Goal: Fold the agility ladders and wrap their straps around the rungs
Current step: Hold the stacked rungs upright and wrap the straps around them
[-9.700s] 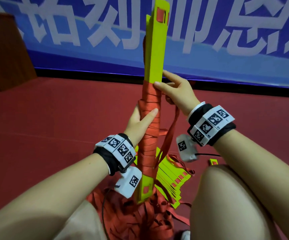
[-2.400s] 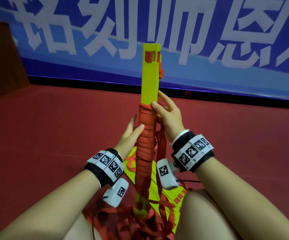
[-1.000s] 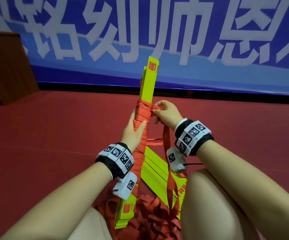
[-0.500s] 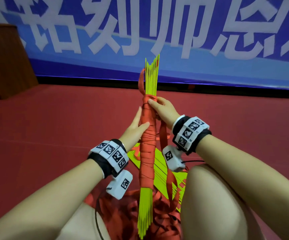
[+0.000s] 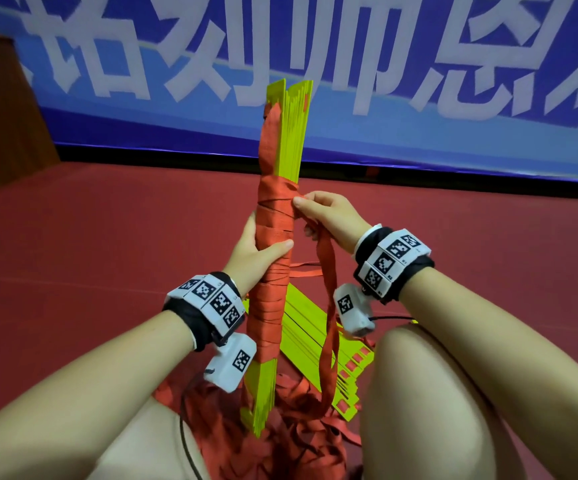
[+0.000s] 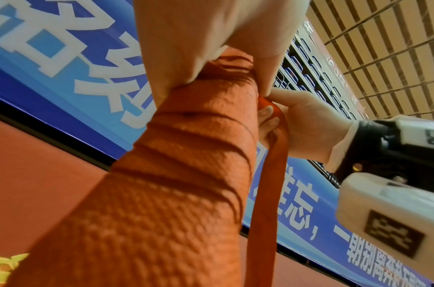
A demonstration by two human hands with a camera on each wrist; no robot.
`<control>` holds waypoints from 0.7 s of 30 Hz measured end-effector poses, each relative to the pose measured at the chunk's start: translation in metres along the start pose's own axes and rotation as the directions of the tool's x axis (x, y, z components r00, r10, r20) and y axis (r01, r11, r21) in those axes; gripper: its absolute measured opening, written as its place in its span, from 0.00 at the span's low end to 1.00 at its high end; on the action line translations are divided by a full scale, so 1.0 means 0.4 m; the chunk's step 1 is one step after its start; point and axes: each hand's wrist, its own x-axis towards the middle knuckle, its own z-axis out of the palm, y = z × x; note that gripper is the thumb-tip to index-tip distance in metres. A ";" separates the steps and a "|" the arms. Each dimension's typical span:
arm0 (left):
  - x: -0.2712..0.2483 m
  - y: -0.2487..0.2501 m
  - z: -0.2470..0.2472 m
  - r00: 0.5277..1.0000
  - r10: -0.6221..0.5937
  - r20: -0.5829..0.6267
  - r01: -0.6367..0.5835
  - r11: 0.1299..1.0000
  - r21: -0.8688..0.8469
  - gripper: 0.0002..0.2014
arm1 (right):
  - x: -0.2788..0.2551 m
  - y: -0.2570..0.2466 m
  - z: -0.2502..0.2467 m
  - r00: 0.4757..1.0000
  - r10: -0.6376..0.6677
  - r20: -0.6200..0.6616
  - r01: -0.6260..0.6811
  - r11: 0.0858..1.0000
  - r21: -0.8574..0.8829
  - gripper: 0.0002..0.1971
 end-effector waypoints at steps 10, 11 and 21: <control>0.016 0.003 0.033 0.986 -0.105 -0.128 0.121 0.984 0.128 0.40 | 0.017 0.023 -0.007 0.985 0.067 -0.160 -0.068 0.998 0.001 0.12; 0.016 0.003 0.040 0.985 -0.118 -0.128 0.140 0.974 0.177 0.42 | 0.020 0.024 -0.005 0.980 0.087 -0.181 -0.085 0.996 0.017 0.12; 0.013 -0.025 0.071 0.986 -0.155 -0.060 0.166 0.884 0.437 0.31 | 0.041 0.040 0.026 0.968 0.148 -0.204 -0.161 0.986 -0.048 0.16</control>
